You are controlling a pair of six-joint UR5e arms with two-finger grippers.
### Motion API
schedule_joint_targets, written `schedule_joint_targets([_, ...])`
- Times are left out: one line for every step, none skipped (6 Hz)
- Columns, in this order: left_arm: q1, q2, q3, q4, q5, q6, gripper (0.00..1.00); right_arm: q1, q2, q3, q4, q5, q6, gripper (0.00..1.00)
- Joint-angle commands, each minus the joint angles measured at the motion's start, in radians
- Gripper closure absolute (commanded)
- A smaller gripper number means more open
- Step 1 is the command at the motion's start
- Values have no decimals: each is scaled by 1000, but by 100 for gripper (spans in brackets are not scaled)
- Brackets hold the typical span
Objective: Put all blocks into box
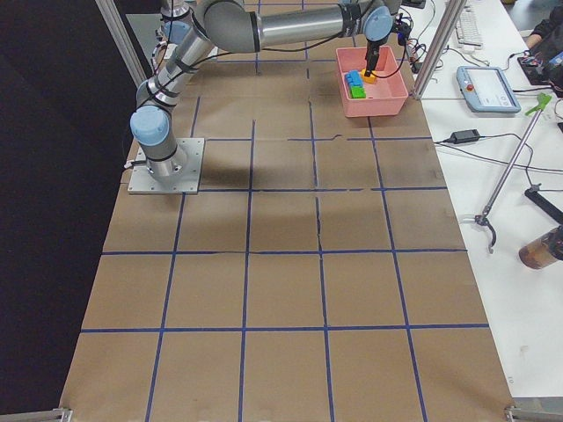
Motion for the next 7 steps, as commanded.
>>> schedule_joint_targets([0,-5,-3,2,-1,-9,1,-101,-90,10,126,-5,-203,1])
schedule_joint_targets([-3,-6,-8,2,-1,-9,1,-127,-153,66,190,-5,-240,4])
schedule_joint_targets([-2,-8,3,3,-1,-10,1,-128,-256,168,197,-5,-241,4])
schedule_joint_targets([-2,-3,3,5,1,-19,1,-126,-377,326,182,-6,-239,4])
schedule_joint_targets([0,-3,3,5,1,-19,1,-123,-504,482,138,-3,-230,1])
schedule_joint_targets([0,-3,1,3,1,-18,1,-122,-586,570,101,-5,-227,1])
schedule_joint_targets([0,6,-5,3,1,-18,1,-126,-664,688,-16,-14,-235,1])
